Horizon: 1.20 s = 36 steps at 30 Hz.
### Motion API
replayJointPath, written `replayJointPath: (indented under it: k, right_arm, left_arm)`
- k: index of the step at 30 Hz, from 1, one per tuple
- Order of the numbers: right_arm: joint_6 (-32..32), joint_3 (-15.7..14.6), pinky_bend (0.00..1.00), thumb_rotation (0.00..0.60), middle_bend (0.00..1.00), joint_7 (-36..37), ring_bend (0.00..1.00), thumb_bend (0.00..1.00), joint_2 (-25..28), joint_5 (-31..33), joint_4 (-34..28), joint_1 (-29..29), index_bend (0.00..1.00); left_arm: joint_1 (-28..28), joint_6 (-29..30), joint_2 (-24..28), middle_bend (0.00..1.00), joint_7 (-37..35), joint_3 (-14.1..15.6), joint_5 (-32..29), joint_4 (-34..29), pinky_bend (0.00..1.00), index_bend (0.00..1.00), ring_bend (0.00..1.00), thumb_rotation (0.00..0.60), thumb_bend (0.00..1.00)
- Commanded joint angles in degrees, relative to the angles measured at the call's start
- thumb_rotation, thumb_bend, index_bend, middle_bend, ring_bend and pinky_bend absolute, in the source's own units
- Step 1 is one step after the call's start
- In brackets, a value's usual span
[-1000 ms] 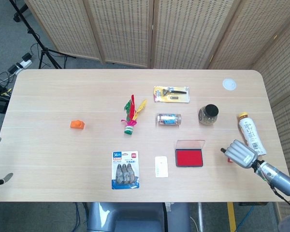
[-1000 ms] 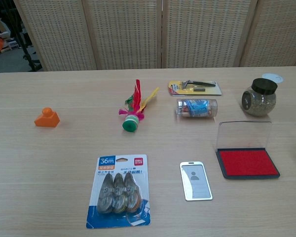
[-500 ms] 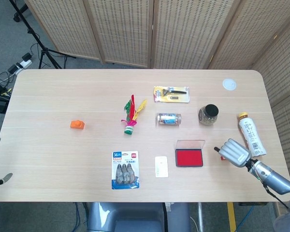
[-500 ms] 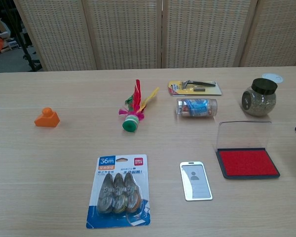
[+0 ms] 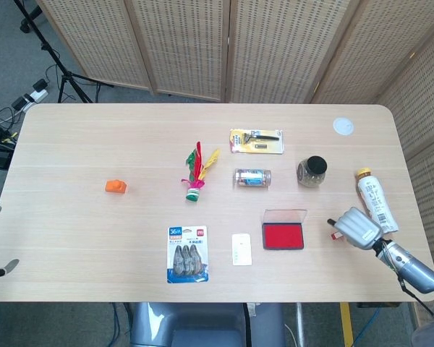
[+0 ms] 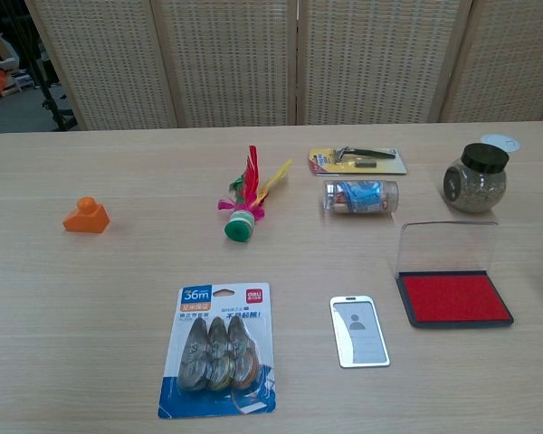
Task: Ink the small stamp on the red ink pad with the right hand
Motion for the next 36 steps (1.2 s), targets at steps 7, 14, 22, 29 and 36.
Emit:
replayJointPath:
  k: [7,14,22,29,36]
  right_arm:
    - [-1.45,0.00,1.00,0.600,0.95,0.43,1.00,0.26,-0.18,0.64,0.36,-0.31,0.47]
    - [-2.03,0.03,1.00,0.600,0.95,0.84,1.00,0.33,-0.25,1.06,0.37,-0.31,0.49]
    - [-2.08,0.13,1.00,0.600,0.95,1.34,1.00,0.36,-0.31,1.48,0.28,-0.38,0.52]
    - [-2.66,0.18,1.00,0.600,0.95,1.67,1.00,0.45,-0.61,1.78,0.25,-0.37,0.55]
    - [-2.49,0.21,1.00,0.600,0.95,1.79,1.00,0.56,-0.64,1.99,0.35,-0.33,0.56]
  left_arm:
    - [-0.04,-0.07,-0.11,0.00,0.34,0.00,-0.07,-0.08,0.00,0.00,0.00,0.600,0.00]
    - [-0.14,-0.30,-0.15,0.00,0.61,-0.02,-0.22,-0.12,0.00,0.00,0.00,0.600,0.00]
    - [-0.06,-0.17,-0.14,0.00,0.42,0.02,-0.07,-0.13,0.00,0.00,0.00,0.600,0.00]
    - [-0.10,-0.24,-0.18,0.00,0.55,0.04,-0.06,-0.08,0.00,0.00,0.00,0.600,0.00]
    - [-0.11,-0.26,-0.19,0.00,0.58,-0.07,-0.28,-0.09,0.00,0.00,0.00,0.600,0.00]
